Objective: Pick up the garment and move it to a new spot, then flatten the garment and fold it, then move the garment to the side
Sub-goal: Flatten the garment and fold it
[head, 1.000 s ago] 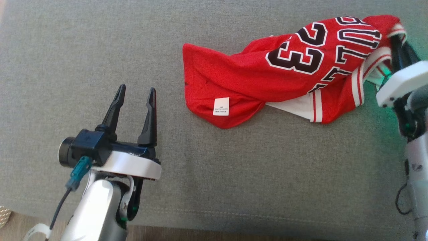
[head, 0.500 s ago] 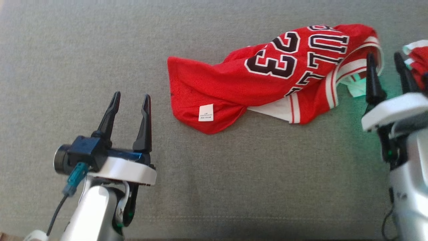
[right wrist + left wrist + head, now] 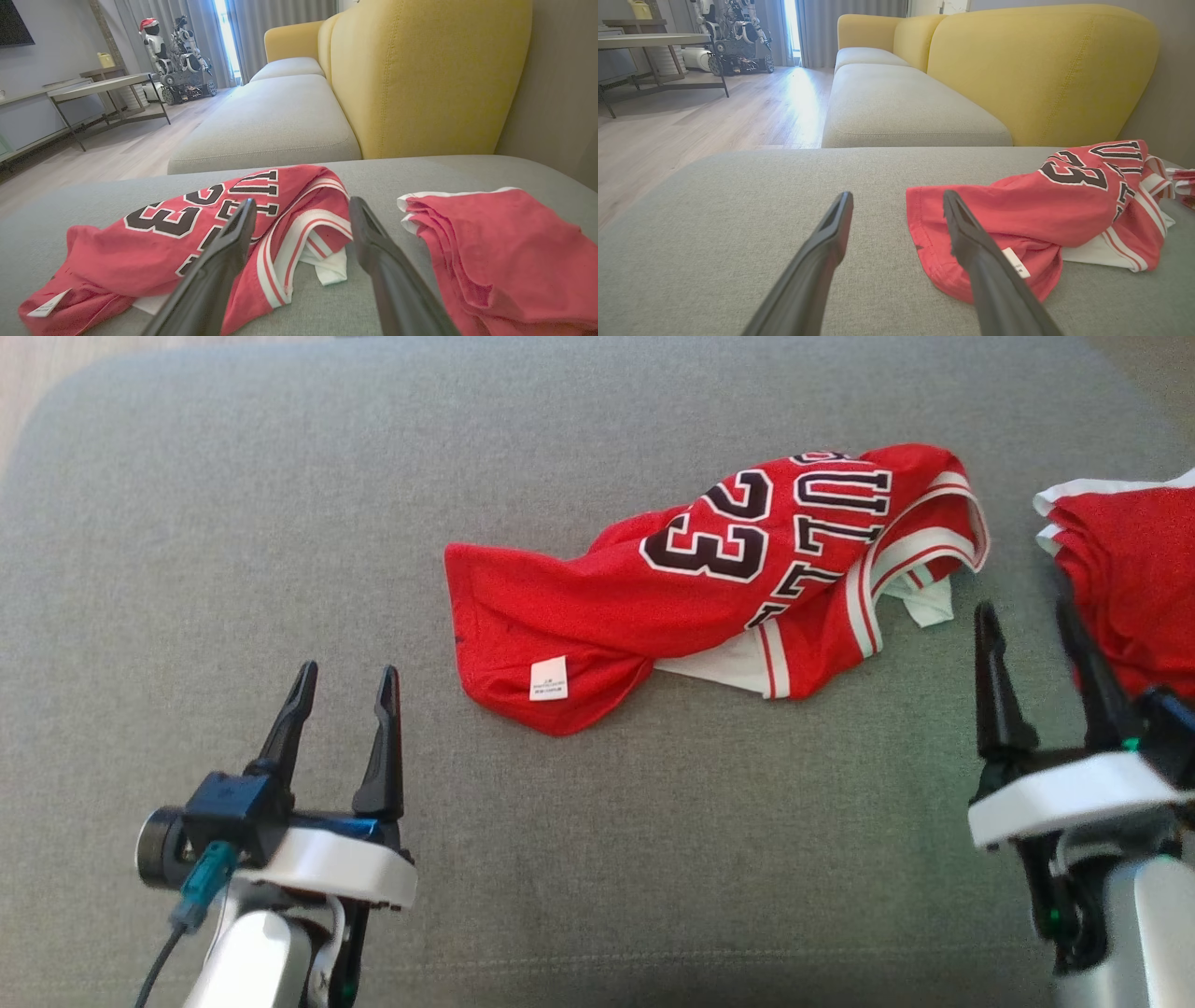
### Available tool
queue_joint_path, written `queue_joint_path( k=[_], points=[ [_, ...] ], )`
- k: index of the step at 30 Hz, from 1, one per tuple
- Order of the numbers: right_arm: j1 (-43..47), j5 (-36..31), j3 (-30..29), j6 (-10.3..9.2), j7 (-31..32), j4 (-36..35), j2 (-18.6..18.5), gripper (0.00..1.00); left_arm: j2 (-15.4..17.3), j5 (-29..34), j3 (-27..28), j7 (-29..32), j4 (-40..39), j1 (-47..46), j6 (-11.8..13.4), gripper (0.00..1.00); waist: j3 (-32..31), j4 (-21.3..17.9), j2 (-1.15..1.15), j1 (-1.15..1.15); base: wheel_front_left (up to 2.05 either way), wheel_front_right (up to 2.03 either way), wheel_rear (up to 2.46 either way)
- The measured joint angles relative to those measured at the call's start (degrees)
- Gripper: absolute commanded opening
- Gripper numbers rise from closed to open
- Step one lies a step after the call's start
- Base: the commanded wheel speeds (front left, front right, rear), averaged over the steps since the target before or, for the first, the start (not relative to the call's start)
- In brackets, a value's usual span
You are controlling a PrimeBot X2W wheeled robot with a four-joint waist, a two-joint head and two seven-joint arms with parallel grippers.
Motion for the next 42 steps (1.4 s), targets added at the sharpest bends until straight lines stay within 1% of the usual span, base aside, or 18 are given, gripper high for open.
queue_joint_path(
  k=[2, 7, 13, 25, 30, 33, 36, 37, 42],
  points=[
    [3.0, -0.7, 0.0, 0.0, 1.1, -2.9, 0.8, 1.0, 0.4, 0.0, 0.0, 0.1, -0.1, 1.0, 0.3, 1.0, -1.1, -0.3, 0.0, 0.0, 0.0, 0.0, 0.0],
    [5.9, -1.1, 0.3, 0.0, 2.6, -5.5, 1.4, 1.0, 1.0, 0.0, 0.0, 0.5, -0.6, 2.1, 0.8, 1.0, -2.1, -0.7, 0.0, 0.0, 0.0, 0.0, 0.0],
    [6.7, -1.1, 0.4, 0.0, 3.4, -6.5, 2.1, 1.0, 1.3, 0.0, 0.0, 0.7, -1.2, 2.4, 1.0, 1.0, -2.3, -0.8, 0.0, 0.0, 0.0, 0.0, 0.0],
    [6.7, -1.2, 0.4, 0.0, 3.7, -7.4, 2.1, 1.0, 1.4, 0.0, -0.2, 0.7, -1.5, 2.4, 1.5, 1.0, -2.3, -0.4, 0.0, 0.0, 0.0, 0.0, 0.0],
    [6.4, -1.7, 0.8, 0.0, 4.4, -7.3, 2.1, 1.0, 1.5, 0.0, -0.5, 0.7, -1.7, 2.3, 1.5, 1.0, -1.3, 0.2, 0.0, 0.0, 0.0, 0.0, 0.0],
    [5.0, -1.6, 1.6, 0.0, 5.3, -4.7, 1.1, 1.0, 1.5, 0.0, -1.3, 0.7, -1.8, 1.3, 1.5, 1.0, 0.1, 0.8, 0.0, 0.0, 0.0, 0.0, 0.0],
    [2.0, -1.6, 2.5, 0.0, 6.2, -0.7, -1.2, 1.0, 1.3, 0.0, -1.6, 0.6, -1.8, -1.2, 1.1, 1.0, 1.8, 1.7, 0.0, 0.0, 0.0, 0.0, 0.0],
    [-0.1, -1.2, 2.8, 0.0, 6.4, 2.2, -2.6, 1.0, 1.0, 0.2, -1.9, 0.6, -1.7, -2.9, 0.6, 1.0, 2.9, 2.4, 0.0, 0.0, 0.0, 0.0, 0.0],
    [-4.4, -0.4, 5.2, 0.0, 7.0, 8.2, -5.1, 1.0, 0.1, 0.4, -2.7, 0.1, -0.5, -4.9, 0.1, 1.0, 5.7, 4.3, 0.0, 0.0, 0.0, 0.0, 0.0]
  ],
)
